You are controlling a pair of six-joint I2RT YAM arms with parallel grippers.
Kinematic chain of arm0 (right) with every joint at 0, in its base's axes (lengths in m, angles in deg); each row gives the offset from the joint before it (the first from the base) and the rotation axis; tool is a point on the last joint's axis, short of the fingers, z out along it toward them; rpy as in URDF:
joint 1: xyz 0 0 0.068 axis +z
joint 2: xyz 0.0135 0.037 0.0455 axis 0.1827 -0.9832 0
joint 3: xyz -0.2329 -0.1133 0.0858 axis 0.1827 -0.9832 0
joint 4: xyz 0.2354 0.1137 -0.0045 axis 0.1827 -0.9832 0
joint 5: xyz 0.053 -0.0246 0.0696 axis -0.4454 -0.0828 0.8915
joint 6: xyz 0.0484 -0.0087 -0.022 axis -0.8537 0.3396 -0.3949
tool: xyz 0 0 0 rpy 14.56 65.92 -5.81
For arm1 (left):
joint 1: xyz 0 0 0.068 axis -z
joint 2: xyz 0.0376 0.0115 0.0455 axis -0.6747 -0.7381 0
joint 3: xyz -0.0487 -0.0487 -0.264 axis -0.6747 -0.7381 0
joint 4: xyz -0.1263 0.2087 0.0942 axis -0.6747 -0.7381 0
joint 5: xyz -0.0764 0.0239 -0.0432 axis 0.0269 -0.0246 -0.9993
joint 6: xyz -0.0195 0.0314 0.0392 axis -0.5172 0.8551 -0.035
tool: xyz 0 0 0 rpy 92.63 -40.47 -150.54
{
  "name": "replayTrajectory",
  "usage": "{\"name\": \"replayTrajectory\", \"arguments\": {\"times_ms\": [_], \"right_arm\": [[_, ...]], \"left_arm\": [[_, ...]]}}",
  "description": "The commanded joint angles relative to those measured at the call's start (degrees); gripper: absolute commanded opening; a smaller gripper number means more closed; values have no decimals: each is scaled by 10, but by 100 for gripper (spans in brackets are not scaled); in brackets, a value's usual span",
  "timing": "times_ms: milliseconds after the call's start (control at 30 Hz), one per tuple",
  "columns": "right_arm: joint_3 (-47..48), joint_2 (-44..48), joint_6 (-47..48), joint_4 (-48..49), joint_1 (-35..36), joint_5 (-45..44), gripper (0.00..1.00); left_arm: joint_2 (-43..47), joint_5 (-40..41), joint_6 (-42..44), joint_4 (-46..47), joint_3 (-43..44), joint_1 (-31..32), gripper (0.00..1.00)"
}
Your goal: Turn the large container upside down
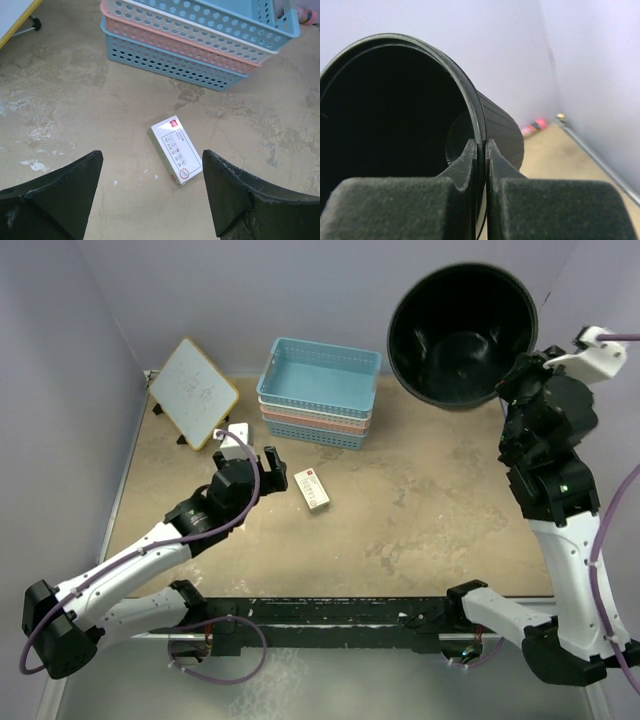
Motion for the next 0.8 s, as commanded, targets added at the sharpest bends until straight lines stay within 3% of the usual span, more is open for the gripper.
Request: {"name": "replayTrajectory", "arguments": {"times_ms": [0, 133, 300, 633, 767], "right_arm": [[-22, -9, 15, -28, 0, -83, 0], [-50, -6, -13, -79, -1, -92, 0], [-49, -43, -46, -115, -28, -36, 0], [5, -147, -122, -208, -229, 225, 0], [6, -173, -121, -231, -244, 172, 0]], "left_arm": [[-25, -16, 17, 25, 35, -1, 78], [-22, 9, 3, 40, 32, -1, 78], [-26, 6, 0, 49, 27, -1, 78], [-12, 7, -9, 32, 11, -1, 78], [-17, 11, -5, 22, 17, -1, 78]]}}
